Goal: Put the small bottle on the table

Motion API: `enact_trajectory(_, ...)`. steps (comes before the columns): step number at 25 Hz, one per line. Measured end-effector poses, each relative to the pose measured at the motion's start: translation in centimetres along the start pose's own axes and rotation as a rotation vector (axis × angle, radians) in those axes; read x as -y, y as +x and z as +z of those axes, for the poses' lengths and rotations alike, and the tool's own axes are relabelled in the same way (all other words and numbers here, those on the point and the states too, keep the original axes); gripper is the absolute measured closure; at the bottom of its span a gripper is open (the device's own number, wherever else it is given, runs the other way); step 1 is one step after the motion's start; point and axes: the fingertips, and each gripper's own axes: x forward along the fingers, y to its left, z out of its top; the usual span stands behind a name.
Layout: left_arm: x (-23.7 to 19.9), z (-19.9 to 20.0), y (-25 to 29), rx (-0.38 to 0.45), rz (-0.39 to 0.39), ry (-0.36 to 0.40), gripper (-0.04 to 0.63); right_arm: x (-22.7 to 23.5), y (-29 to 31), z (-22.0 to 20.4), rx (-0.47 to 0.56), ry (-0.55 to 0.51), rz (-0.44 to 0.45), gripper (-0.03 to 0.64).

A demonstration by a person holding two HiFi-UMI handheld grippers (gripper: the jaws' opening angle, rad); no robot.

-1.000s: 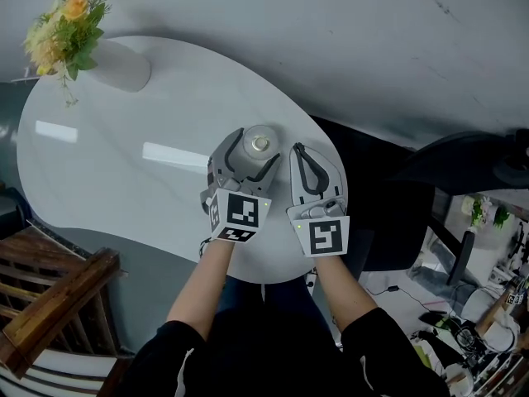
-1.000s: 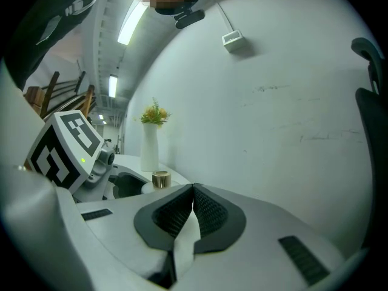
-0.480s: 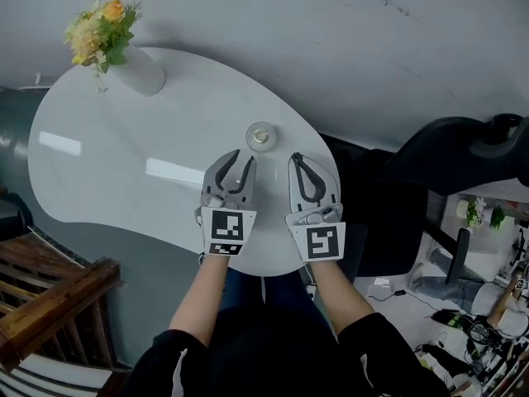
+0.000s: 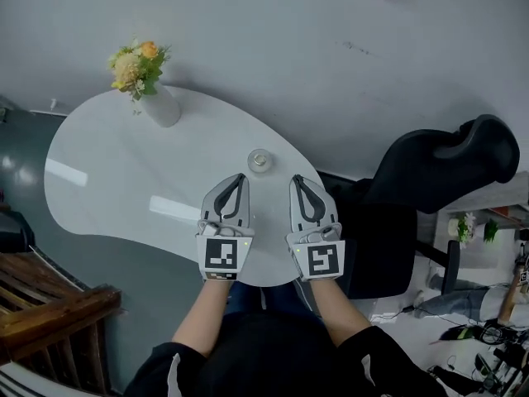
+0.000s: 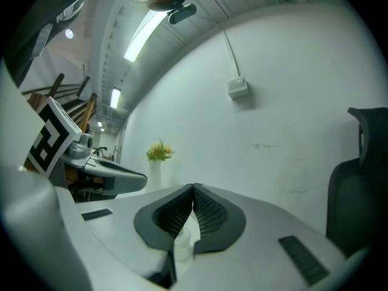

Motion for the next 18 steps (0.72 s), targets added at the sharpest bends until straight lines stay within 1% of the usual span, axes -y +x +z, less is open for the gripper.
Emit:
enact_trajectory(4,0.0,4.0,-1.9,0.067,0.007,0.009,0.588,0.9,-1.3,3.3,0.034,0.002,-0.025,0.594)
enact_trajectory(11,0.0,8.4,-4.7,0.101,0.036,-0.042,0.588,1.7,-2.9,7.7,0.058,0.016,-0.039,0.594)
enact_trajectory(14,-0.1,9.9,-5.9,0.113,0.049,-0.043,0.588,1.9,-3.4,9.0,0.056,0.011,-0.041,0.595)
enact_trajectory(18,0.1,11.2,-6.9,0.127,0.045,-0.020,0.588,2.0,-4.1,10.7,0.065,-0.017,-0.034,0.595)
